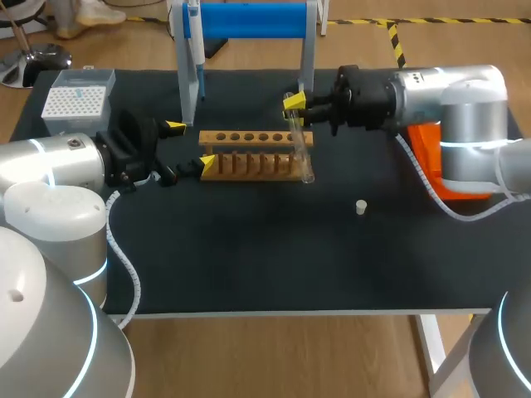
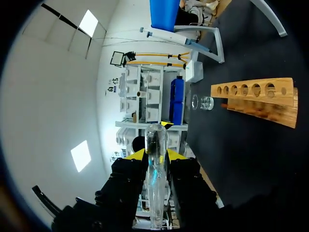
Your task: Invert the test tube, pick up the pipette, mount the tip to pipette, aspirate from beaker and dispense into the tube, eject the tip, return the pipette, and cap with the stopper.
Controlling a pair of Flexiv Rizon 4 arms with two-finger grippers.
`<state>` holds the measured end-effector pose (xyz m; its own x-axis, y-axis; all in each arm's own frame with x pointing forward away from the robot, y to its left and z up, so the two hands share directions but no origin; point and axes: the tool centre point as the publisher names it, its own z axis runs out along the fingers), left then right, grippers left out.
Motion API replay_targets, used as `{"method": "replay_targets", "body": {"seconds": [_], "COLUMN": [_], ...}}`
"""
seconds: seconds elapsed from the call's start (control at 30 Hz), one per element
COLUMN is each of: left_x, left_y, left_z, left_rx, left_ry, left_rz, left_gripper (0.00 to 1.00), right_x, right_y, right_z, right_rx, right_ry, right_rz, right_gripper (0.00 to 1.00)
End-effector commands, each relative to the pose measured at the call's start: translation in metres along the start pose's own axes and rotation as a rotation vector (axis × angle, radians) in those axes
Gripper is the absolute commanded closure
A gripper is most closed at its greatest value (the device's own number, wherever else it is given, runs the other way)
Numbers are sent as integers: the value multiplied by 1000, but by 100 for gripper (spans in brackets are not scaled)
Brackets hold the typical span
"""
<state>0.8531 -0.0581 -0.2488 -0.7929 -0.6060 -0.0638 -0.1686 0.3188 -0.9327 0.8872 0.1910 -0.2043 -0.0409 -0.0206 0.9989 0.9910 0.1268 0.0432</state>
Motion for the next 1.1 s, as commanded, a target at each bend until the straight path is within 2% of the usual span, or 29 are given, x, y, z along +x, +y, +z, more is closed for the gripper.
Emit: {"method": "replay_targets", "body": {"seconds": [0.03,0.13,0.17,0.2,0.33,0.57,0.8,0.9,0.97,1.1], "left_x": [0,0,2,5,11,16,21,27,30,30], "left_y": [3,3,-2,-5,-8,-7,-20,-30,-34,-34], "left_z": [-2,-2,-3,-3,2,0,-11,-14,-11,-11], "left_rx": [9,9,116,176,311,386,561,570,539,539], "left_ry": [2,2,16,38,123,158,229,248,279,279], "left_rz": [2,2,39,85,184,350,492,581,565,565], "left_gripper": [0,0,0,0,0,0,0,0,0,0], "right_x": [1,1,1,1,1,1,1,1,1,1], "right_y": [0,0,0,0,0,0,0,0,0,0], "right_z": [-1,-1,-1,-1,-1,-1,-1,-1,-1,-1], "right_rx": [0,0,0,0,0,0,0,0,0,0], "right_ry": [-2,-2,-2,-2,-2,-2,-2,-2,-2,-2], "right_rz": [0,0,0,0,0,0,0,0,0,0], "right_gripper": [100,100,100,100,100,100,100,100,100,100]}}
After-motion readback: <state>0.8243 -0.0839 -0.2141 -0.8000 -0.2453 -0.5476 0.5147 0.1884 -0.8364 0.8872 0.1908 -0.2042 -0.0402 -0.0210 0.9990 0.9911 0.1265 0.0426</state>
